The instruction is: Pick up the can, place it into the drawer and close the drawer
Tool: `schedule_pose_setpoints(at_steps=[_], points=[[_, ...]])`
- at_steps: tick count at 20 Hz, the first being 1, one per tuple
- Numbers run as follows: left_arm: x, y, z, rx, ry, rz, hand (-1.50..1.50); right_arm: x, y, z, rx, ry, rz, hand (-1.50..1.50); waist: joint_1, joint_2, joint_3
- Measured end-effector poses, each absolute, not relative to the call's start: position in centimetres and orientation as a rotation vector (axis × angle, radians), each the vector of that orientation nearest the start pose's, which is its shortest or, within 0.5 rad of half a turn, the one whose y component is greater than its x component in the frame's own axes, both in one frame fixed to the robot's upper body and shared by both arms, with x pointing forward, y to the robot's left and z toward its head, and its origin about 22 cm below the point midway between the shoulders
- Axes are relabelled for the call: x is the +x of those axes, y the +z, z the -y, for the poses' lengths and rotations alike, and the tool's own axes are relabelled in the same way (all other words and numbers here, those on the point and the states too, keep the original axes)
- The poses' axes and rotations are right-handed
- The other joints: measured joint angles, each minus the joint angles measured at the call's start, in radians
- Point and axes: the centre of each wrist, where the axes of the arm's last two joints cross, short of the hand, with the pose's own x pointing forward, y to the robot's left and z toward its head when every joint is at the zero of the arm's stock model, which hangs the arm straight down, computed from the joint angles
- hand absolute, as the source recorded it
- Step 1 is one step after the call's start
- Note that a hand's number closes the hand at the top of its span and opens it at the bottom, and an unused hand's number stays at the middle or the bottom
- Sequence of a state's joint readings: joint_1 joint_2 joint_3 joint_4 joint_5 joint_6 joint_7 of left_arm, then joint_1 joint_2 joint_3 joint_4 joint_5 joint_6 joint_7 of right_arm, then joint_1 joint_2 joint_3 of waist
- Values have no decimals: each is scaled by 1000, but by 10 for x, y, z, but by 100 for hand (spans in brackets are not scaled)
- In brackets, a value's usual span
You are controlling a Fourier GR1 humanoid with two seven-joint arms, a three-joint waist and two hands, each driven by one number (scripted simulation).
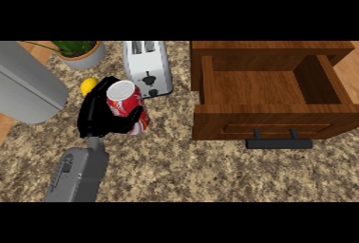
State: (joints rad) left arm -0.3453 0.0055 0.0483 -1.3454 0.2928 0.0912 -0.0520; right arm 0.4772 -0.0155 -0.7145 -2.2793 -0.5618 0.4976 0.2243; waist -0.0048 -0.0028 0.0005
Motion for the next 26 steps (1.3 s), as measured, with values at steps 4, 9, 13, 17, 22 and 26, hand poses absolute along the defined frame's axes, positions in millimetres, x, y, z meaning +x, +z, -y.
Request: schedule_pose_setpoints(at_steps=[4,9,13,17,22,26], points=[[331,67,-185,-230,199,1686,150,52,121,369,-177,-128,1778,-150,-3,0,0],[340,104,-167,-224,169,1711,150,53,119,368,-179,-137,1783,-150,-3,1,0],[355,130,-145,-212,148,1727,150,57,114,367,-166,-143,1781,-150,-7,2,0],[362,147,-122,-214,136,1730,150,61,114,367,-168,-144,1776,-150,-8,2,0],[377,172,-96,-211,125,1731,150,62,117,368,-157,-147,1779,-150,-12,3,0],[382,183,-75,-206,115,1735,150,63,120,365,-152,-142,1781,-150,-14,3,0]])
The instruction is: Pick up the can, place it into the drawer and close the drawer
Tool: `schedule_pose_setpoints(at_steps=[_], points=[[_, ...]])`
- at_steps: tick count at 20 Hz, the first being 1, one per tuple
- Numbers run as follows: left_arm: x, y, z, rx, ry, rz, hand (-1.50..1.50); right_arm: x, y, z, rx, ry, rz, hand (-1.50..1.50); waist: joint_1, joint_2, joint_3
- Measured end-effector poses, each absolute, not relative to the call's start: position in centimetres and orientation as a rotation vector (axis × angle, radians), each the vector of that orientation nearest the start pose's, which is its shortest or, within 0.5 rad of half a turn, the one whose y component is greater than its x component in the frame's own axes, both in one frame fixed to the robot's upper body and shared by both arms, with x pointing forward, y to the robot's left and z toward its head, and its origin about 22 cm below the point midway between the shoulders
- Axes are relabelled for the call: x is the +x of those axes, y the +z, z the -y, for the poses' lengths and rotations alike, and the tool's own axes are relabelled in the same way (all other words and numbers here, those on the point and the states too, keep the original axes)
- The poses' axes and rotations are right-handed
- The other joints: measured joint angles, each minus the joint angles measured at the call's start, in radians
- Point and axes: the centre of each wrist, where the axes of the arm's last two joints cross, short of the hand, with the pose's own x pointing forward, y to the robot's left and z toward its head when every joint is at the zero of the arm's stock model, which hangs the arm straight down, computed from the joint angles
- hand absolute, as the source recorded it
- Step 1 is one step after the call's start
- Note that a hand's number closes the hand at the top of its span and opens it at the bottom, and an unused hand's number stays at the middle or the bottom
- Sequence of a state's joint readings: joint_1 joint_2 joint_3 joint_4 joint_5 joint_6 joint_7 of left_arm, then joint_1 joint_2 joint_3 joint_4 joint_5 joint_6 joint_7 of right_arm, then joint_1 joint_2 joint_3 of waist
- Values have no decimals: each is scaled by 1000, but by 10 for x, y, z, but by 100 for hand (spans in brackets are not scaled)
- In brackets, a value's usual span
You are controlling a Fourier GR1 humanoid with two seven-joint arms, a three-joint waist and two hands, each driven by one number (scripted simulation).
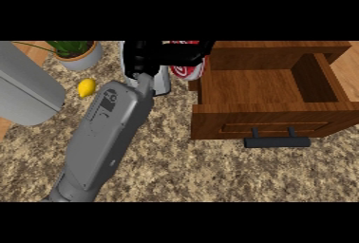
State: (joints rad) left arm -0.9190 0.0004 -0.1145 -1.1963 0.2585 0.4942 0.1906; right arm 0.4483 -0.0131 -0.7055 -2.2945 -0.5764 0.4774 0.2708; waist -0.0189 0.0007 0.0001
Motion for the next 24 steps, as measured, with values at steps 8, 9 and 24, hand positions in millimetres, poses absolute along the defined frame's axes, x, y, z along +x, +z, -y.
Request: schedule_pose_setpoints(at_steps=[8,9,24], points=[[399,202,-46,-195,90,1736,150,70,117,365,-148,-139,1791,-150,-5,2,0],[402,203,-43,-193,93,1733,150,70,119,362,-146,-132,1791,-150,-10,3,1],[415,217,5,-166,48,1698,150,82,119,363,-134,-125,1798,-150,-33,8,1]])
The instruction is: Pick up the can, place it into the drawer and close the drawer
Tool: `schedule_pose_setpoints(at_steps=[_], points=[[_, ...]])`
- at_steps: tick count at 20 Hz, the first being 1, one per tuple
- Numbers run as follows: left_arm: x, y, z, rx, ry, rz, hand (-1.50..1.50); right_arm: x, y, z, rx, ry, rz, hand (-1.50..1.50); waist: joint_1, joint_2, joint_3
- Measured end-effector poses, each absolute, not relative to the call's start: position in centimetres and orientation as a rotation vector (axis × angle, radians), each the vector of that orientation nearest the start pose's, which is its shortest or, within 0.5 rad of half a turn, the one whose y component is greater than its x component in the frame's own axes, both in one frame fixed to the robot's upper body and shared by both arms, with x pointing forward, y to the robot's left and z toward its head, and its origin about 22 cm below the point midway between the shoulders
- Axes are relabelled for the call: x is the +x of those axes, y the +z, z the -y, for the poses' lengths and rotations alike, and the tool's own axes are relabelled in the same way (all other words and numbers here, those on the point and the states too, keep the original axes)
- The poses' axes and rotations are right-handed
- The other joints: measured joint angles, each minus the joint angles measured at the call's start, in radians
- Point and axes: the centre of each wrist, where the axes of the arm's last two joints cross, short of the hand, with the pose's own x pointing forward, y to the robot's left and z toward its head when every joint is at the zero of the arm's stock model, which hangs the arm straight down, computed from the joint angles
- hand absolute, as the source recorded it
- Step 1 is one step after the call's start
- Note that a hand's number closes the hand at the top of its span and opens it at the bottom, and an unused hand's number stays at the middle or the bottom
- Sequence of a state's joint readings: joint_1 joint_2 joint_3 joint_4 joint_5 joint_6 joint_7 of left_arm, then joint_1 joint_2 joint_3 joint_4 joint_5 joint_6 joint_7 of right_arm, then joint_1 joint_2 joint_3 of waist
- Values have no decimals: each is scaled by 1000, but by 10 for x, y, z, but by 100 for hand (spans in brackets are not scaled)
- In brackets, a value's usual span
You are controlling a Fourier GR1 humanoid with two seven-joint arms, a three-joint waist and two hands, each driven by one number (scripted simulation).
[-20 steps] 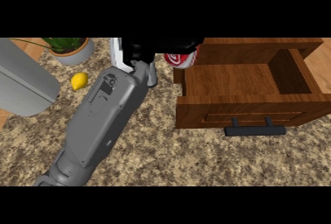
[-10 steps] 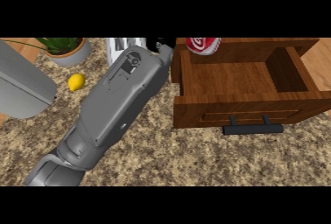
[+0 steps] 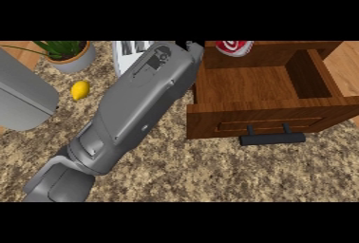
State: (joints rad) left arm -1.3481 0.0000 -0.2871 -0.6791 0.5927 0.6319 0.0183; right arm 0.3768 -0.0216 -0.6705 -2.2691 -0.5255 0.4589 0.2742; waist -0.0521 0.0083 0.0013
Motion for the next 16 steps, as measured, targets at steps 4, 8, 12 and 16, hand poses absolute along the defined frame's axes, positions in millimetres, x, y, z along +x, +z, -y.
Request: schedule_pose_setpoints(at_steps=[4,8,12,16], points=[[415,207,10,-134,46,1690,150,84,123,360,-120,-122,1806,-150,-11,2,0],[417,204,14,-120,45,1673,150,85,126,362,-116,-119,1813,-150,-19,4,0],[416,197,17,-82,33,1657,150,88,129,361,-120,-108,1804,-150,-23,6,1],[418,190,17,-46,18,1655,-150,90,128,360,-120,-109,1808,-150,-28,8,1]])
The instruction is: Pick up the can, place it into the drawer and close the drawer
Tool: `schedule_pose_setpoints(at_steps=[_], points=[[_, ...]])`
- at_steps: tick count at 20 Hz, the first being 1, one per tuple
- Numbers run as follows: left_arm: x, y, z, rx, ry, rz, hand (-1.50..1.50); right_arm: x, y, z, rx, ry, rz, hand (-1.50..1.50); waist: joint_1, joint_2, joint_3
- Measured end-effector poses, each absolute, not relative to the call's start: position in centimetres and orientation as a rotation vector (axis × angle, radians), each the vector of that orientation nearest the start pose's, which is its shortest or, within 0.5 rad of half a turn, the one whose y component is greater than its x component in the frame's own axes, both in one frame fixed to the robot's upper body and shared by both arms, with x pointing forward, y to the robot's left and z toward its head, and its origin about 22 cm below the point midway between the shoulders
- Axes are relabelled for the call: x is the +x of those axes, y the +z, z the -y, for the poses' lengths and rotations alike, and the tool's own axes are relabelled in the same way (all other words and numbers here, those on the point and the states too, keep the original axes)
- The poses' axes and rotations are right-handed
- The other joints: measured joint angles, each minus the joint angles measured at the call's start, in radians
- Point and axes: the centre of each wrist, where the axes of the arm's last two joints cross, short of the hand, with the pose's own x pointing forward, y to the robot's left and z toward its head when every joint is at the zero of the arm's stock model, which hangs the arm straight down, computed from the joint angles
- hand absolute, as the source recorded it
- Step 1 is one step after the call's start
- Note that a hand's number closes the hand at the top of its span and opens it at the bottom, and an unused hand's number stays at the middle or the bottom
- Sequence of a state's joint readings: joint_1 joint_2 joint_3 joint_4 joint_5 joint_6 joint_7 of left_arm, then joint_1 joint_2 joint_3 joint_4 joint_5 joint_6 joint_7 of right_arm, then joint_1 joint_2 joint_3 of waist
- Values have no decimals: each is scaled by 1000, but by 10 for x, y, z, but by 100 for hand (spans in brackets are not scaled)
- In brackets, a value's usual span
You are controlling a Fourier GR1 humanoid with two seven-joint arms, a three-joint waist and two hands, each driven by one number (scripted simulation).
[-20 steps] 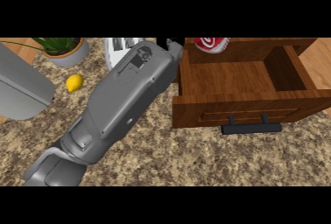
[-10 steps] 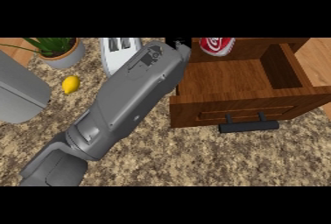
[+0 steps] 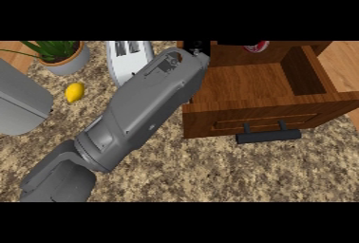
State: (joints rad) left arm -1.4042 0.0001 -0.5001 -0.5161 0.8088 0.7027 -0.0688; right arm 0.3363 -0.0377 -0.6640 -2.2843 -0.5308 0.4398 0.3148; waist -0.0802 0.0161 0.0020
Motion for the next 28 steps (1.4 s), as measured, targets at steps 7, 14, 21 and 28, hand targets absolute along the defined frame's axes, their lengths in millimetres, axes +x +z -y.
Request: schedule_pose_setpoints(at_steps=[7,14,21,28], points=[[420,177,15,35,46,1639,-150,89,131,355,-110,-101,1811,-150,-11,2,0],[419,170,14,56,68,1641,-150,92,133,355,-110,-94,1812,-150,-14,4,0],[421,167,12,46,100,1661,-150,94,144,357,-180,-8,1884,-150,-10,5,0],[419,174,16,-3,121,1704,-150,106,162,350,-277,216,1994,-150,3,5,-1]])
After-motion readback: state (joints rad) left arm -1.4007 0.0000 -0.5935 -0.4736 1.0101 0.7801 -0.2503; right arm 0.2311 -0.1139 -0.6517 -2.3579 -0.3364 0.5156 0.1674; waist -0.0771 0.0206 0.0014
